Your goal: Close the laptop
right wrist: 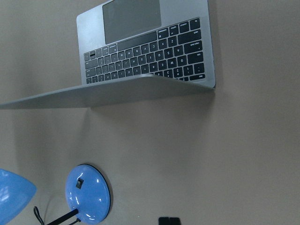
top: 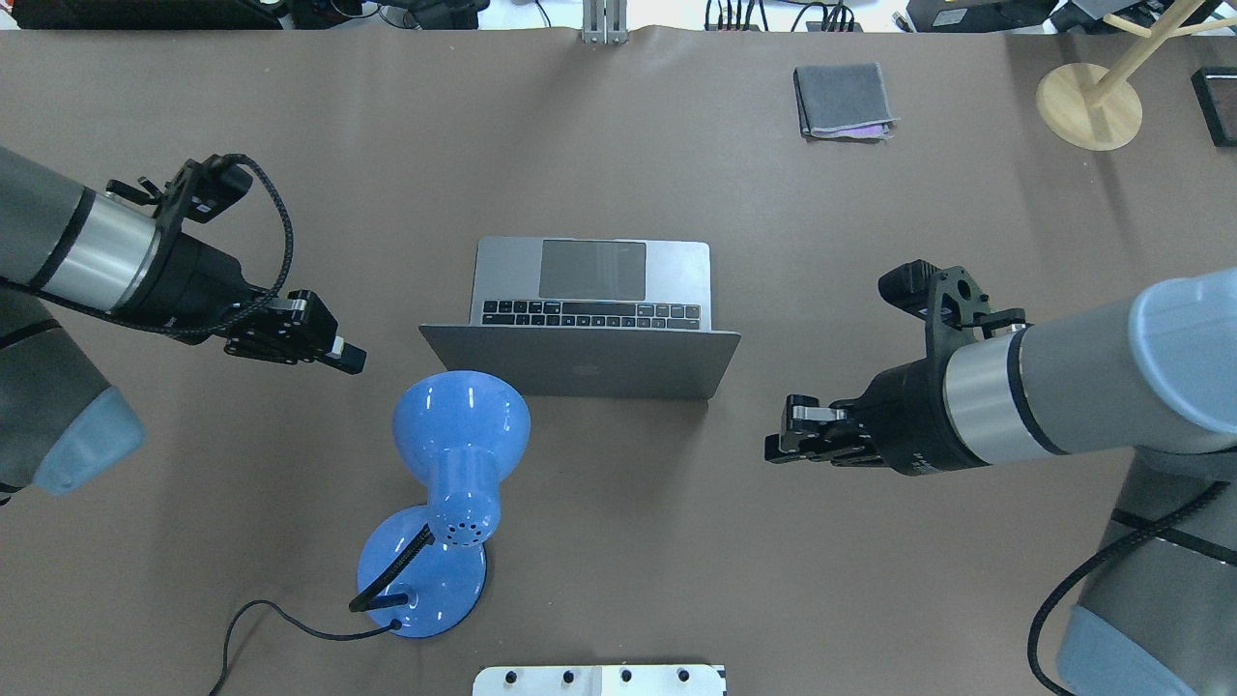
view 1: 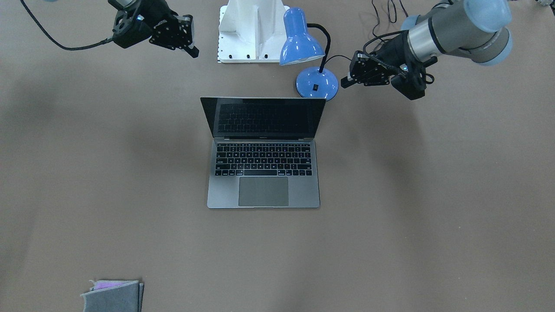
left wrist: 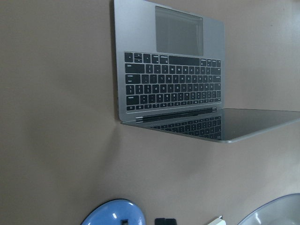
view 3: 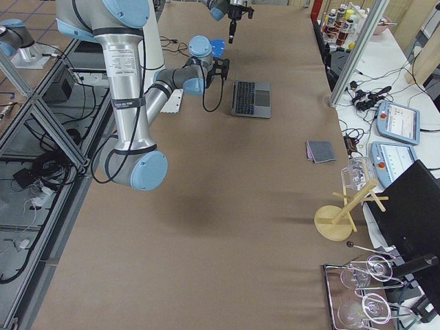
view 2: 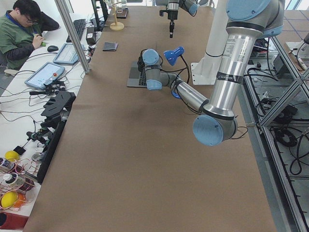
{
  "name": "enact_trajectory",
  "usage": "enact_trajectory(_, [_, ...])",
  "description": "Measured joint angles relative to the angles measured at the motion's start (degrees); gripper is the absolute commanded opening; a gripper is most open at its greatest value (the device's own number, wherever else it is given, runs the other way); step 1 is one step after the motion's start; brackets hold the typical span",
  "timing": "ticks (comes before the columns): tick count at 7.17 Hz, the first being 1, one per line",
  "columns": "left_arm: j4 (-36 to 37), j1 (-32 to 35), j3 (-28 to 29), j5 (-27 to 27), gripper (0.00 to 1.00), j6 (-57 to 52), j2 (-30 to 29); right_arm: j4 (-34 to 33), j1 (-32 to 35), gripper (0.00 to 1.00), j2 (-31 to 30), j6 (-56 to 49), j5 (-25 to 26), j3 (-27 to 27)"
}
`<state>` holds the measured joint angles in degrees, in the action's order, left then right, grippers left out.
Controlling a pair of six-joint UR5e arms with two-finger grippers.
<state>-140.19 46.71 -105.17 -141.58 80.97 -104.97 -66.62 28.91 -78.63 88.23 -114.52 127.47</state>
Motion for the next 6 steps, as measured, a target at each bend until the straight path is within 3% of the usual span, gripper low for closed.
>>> enact_trajectory(3, [0.00, -1.11, 1.40, 0.96, 0.00, 0.39, -1.48, -5.25, -1.51, 0.00, 5.78, 0.92, 2.72, -2.56])
enact_trajectory(6, [0.00, -2.24, 1.21, 2.31, 0.00, 1.19, -1.88, -6.01, 0.24, 0.00, 7.82, 0.91, 4.11, -5.18])
